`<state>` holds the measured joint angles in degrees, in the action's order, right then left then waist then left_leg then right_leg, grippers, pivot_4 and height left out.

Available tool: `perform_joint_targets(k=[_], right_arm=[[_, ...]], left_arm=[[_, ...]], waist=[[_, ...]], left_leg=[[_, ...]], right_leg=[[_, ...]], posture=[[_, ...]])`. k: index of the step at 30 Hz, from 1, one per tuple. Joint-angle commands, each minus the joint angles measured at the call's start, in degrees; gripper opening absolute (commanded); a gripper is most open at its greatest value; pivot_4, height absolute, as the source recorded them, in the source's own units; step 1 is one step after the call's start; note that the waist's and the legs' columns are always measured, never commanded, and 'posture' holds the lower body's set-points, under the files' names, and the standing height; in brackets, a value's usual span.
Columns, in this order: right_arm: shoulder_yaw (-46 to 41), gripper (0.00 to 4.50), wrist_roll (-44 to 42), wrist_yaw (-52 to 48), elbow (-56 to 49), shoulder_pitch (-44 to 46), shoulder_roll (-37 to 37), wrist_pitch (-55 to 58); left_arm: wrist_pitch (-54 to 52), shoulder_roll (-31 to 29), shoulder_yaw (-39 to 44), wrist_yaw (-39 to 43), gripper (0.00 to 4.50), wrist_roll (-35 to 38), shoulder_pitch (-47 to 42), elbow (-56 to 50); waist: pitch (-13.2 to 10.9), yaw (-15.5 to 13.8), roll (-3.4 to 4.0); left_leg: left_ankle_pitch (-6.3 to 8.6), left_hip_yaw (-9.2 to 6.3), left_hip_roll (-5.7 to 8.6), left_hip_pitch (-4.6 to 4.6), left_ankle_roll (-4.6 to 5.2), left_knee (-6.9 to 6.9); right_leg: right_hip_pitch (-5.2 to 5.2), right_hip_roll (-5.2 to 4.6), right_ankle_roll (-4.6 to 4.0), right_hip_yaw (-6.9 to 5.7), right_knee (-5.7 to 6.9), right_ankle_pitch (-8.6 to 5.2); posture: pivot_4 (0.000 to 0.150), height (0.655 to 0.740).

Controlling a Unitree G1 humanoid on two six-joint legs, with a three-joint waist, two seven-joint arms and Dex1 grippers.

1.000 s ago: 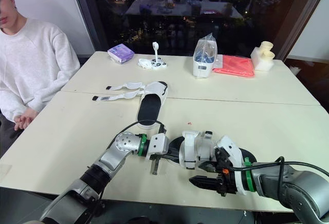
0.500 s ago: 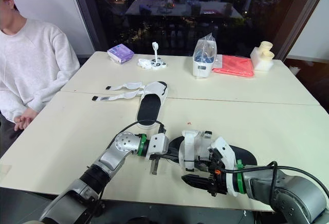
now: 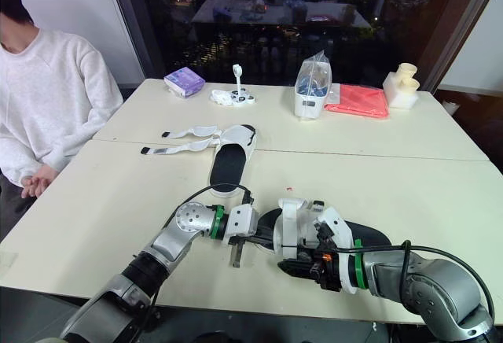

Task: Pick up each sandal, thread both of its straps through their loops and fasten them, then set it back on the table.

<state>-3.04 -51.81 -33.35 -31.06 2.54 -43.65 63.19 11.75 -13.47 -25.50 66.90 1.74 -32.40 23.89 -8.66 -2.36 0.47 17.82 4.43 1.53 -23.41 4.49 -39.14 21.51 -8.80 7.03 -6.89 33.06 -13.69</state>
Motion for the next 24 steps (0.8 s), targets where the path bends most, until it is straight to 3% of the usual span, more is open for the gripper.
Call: perform_joint_targets(k=[1, 12, 24], right_arm=[[-0.63, 0.10, 0.43, -0.63, -0.13, -0.13, 0.10, -0.99], [2.10, 0.10, -4.26, -8.49, -5.28, -5.80, -8.16, 5.66], [1.50, 0.10, -6.37, -11.50, -8.09, -5.64, -11.86, 5.84]], left_arm=[[-2.92, -1.40, -5.22, 1.54, 0.00, -4.99, 3.87, 4.14], [-3.01, -1.60, -6.21, 1.59, 0.00, -5.77, 4.75, 3.01], [-4.60, -1.72, -6.71, 0.43, 0.00, -6.48, 6.62, 0.19]], waist=[[0.00, 0.02, 0.00], [0.00, 0.01, 0.02], [0.01, -0.09, 0.02]], left_leg=[[0.00, 0.00, 0.00, 0.00, 0.00, 0.00], [0.07, 0.00, 0.00, -0.01, 0.00, 0.01], [0.08, 0.00, 0.00, -0.01, -0.11, 0.01]], right_leg=[[0.00, 0.00, 0.00, 0.00, 0.00, 0.00], [-0.01, -0.01, 0.00, 0.00, -0.05, 0.00], [-0.05, -0.01, 0.04, 0.00, -0.15, -0.02]], posture=[[0.150, 0.7400], [0.150, 0.7400], [0.150, 0.7400]])
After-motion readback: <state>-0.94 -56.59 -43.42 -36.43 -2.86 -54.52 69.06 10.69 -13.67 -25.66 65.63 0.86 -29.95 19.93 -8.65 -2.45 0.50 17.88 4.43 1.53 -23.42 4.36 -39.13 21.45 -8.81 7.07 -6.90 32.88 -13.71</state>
